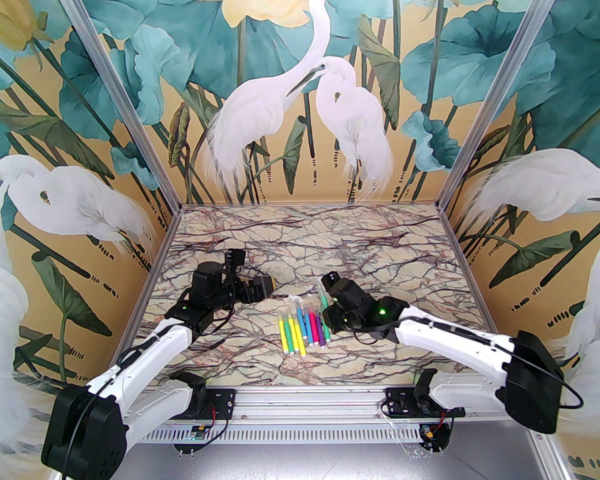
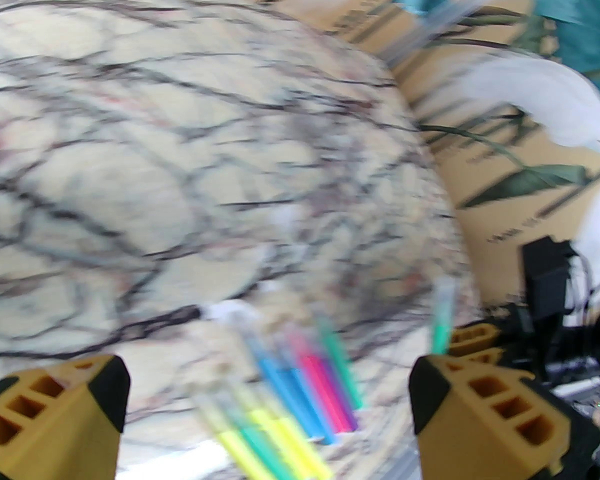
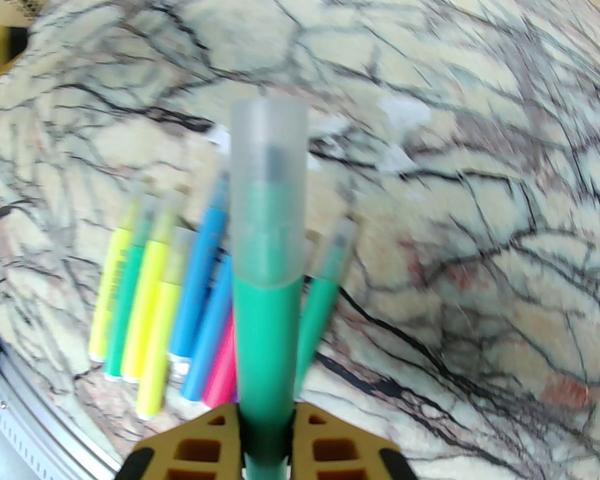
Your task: Open the pen caps
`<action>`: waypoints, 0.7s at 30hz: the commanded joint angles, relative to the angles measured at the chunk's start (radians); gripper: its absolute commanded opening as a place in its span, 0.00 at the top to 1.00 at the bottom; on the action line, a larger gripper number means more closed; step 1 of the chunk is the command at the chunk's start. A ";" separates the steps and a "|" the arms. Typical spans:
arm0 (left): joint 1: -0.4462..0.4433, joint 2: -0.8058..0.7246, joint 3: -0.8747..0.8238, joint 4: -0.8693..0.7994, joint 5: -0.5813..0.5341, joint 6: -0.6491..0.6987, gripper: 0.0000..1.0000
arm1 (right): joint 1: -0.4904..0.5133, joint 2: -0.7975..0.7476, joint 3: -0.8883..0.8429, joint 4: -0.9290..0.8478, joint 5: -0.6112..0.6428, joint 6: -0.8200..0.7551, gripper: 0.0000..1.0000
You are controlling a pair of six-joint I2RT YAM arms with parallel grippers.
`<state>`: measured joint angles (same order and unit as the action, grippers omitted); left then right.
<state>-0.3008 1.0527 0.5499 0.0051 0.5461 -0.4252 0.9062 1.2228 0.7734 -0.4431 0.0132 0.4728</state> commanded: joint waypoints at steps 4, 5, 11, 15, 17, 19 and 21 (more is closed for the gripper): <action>-0.012 0.043 0.021 0.216 0.306 -0.095 0.05 | 0.000 -0.041 -0.002 0.117 -0.071 -0.053 0.87; -0.016 0.048 0.021 0.231 0.326 -0.102 0.05 | 0.000 -0.042 0.002 0.124 -0.082 -0.058 0.87; -0.051 0.069 0.025 0.291 0.383 -0.121 0.06 | 0.000 -0.025 0.031 0.142 -0.124 -0.081 0.87; -0.085 0.105 0.040 0.332 0.392 -0.134 0.10 | 0.002 -0.013 0.055 0.156 -0.151 -0.087 0.87; -0.094 0.129 0.045 0.350 0.391 -0.144 0.13 | 0.001 -0.011 0.059 0.168 -0.163 -0.088 0.87; -0.101 0.153 0.046 0.384 0.403 -0.154 0.16 | 0.002 -0.010 0.062 0.182 -0.173 -0.088 0.87; -0.110 0.173 0.045 0.425 0.411 -0.166 0.19 | 0.002 -0.010 0.066 0.194 -0.183 -0.088 0.87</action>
<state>-0.3981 1.1995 0.5697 0.3382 0.9115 -0.5659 0.9062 1.2083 0.8078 -0.2924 -0.1352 0.4011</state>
